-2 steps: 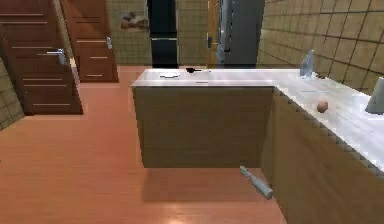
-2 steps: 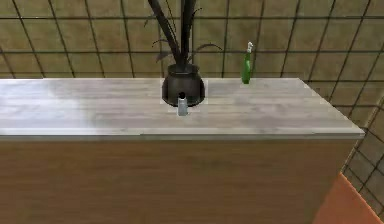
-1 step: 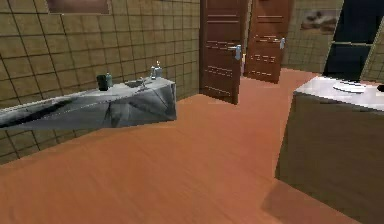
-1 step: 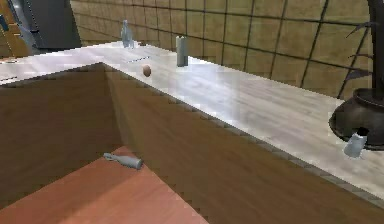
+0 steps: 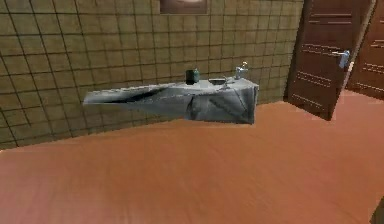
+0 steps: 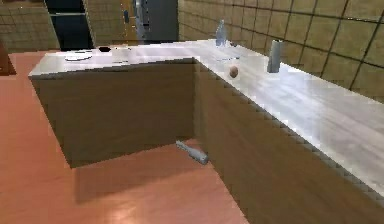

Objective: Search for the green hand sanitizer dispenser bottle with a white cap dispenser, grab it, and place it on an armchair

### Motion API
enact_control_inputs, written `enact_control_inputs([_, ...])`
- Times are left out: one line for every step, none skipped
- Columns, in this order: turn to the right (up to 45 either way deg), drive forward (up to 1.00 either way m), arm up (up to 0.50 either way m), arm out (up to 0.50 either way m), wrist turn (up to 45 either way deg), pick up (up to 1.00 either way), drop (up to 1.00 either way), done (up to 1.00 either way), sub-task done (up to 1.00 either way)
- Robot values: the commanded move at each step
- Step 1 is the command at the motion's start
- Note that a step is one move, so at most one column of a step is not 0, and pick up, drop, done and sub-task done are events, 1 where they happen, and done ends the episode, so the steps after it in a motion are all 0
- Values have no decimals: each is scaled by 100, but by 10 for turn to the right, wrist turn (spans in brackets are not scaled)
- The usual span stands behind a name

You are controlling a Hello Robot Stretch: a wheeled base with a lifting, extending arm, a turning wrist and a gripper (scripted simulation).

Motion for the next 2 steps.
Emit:
enact_control_inputs([0, 100, 0, 0, 0, 0, 0, 0, 0])
enact_control_inputs([-30, 0, 0, 0, 0, 0, 0, 0, 0])
